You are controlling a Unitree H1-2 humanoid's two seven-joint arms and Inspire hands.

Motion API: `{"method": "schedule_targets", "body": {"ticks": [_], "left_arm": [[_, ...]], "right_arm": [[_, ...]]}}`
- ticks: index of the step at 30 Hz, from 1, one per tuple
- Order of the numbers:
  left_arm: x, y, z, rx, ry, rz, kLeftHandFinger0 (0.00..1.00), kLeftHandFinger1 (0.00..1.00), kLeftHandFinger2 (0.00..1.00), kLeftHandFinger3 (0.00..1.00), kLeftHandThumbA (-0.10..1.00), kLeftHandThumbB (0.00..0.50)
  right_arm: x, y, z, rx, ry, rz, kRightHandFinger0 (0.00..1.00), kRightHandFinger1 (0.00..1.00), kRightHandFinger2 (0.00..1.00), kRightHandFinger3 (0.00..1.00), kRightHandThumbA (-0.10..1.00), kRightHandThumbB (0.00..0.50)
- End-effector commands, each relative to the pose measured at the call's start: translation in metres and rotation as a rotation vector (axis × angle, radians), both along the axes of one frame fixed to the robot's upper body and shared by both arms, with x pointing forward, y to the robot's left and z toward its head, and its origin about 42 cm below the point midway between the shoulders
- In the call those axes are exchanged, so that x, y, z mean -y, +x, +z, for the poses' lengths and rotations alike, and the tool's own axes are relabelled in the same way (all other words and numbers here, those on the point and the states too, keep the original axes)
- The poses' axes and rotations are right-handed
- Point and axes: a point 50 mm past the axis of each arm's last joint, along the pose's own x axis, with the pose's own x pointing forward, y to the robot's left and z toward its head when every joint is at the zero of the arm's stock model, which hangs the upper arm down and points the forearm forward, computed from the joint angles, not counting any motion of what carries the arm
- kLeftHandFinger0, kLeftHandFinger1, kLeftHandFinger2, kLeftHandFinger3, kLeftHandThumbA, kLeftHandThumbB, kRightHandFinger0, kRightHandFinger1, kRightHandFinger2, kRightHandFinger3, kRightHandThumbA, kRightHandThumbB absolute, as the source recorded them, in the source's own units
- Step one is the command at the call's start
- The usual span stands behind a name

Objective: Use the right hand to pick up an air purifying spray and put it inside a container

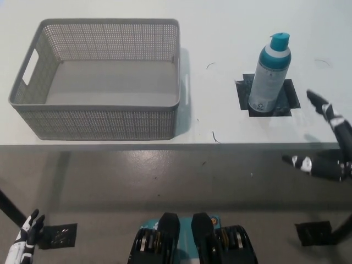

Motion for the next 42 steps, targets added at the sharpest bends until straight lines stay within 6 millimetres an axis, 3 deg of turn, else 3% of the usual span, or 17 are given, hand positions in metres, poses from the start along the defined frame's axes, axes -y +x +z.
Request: {"method": "schedule_targets", "body": {"ticks": [1,6,11,24,29,42], "left_arm": [[-0.001,-0.004,0.005,0.047,-0.001,-0.006,1.00,1.00,1.00,1.00,1.00,0.384],[-0.001,-0.005,0.004,0.035,-0.002,-0.009,1.00,1.00,1.00,1.00,1.00,0.409],[0.002,-0.007,0.003,0.038,-0.005,-0.005,1.00,1.00,1.00,1.00,1.00,0.394],[0.001,-0.006,0.003,0.041,-0.004,-0.003,1.00,1.00,1.00,1.00,1.00,0.399],[0.002,-0.004,0.004,0.039,-0.009,-0.008,1.00,1.00,1.00,1.00,1.00,0.410],[0.004,0.002,0.009,0.062,0.005,-0.013,1.00,1.00,1.00,1.00,1.00,0.374]], "right_arm": [[0.006,0.018,0.020,0.004,-0.002,-0.035,1.00,1.00,1.00,1.00,1.00,0.500],[0.004,0.049,0.037,0.020,-0.007,-0.070,1.00,1.00,1.00,1.00,1.00,0.500],[-0.001,0.074,0.051,0.017,0.001,-0.090,1.00,1.00,1.00,1.00,1.00,0.500],[-0.006,0.126,0.063,-0.016,0.164,-0.108,1.00,1.00,1.00,1.00,1.00,0.500],[-0.007,0.142,0.056,-0.061,0.217,-0.125,1.00,1.00,1.00,1.00,1.00,0.500],[-0.010,0.169,-0.003,-0.141,0.213,-0.191,1.00,1.00,1.00,1.00,1.00,0.500]]}}
